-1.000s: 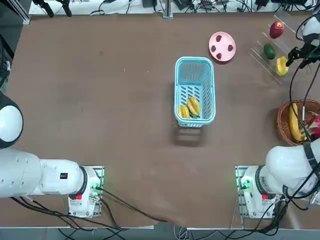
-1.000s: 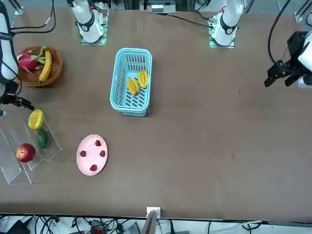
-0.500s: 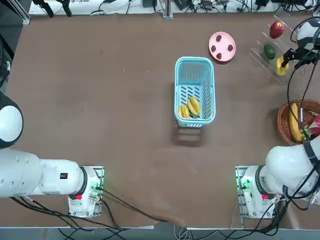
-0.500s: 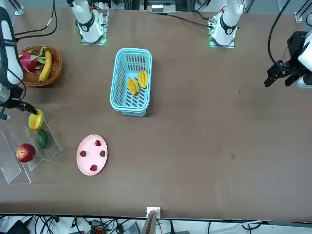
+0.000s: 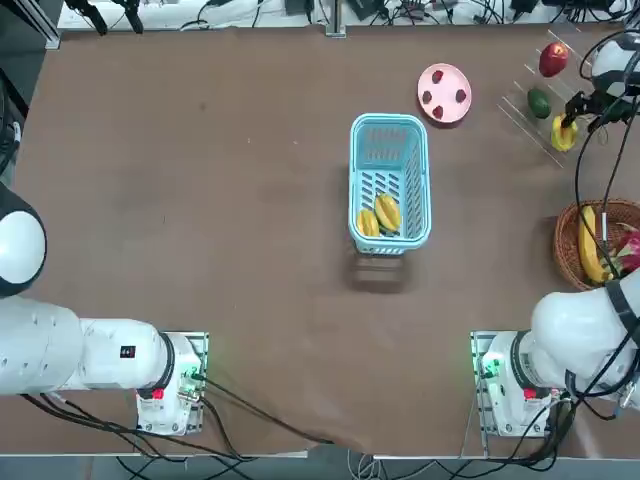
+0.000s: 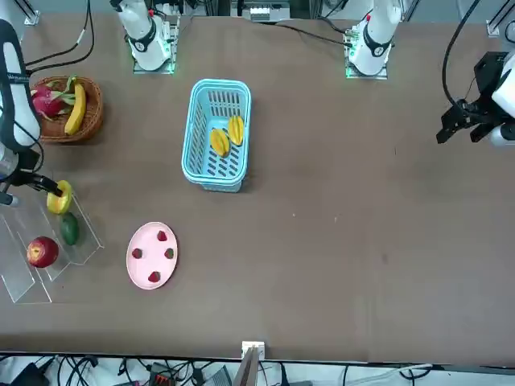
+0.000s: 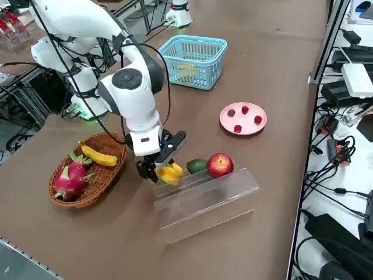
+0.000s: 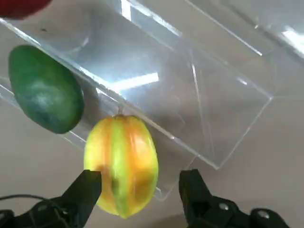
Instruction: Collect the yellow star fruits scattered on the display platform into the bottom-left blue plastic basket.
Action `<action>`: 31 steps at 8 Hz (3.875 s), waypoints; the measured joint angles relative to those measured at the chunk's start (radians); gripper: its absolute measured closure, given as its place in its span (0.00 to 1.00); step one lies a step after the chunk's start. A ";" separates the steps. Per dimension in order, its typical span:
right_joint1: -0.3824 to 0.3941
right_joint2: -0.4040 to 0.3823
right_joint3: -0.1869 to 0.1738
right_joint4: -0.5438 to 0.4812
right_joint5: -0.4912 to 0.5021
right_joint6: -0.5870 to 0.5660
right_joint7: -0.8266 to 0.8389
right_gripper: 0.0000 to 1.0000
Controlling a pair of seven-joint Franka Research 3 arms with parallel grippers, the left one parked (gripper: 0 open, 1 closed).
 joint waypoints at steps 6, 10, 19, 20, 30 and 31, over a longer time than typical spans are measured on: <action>0.018 0.035 0.009 0.020 0.035 0.019 0.000 0.11; 0.019 0.035 0.009 0.039 0.035 0.013 -0.001 0.74; 0.040 -0.105 0.010 0.278 0.042 -0.711 0.024 0.81; 0.097 -0.161 0.016 0.306 0.055 -0.830 0.101 0.81; 0.992 -0.355 0.038 -0.035 0.176 -0.477 1.221 0.81; 1.005 -0.345 0.035 -0.047 0.176 -0.440 1.240 0.81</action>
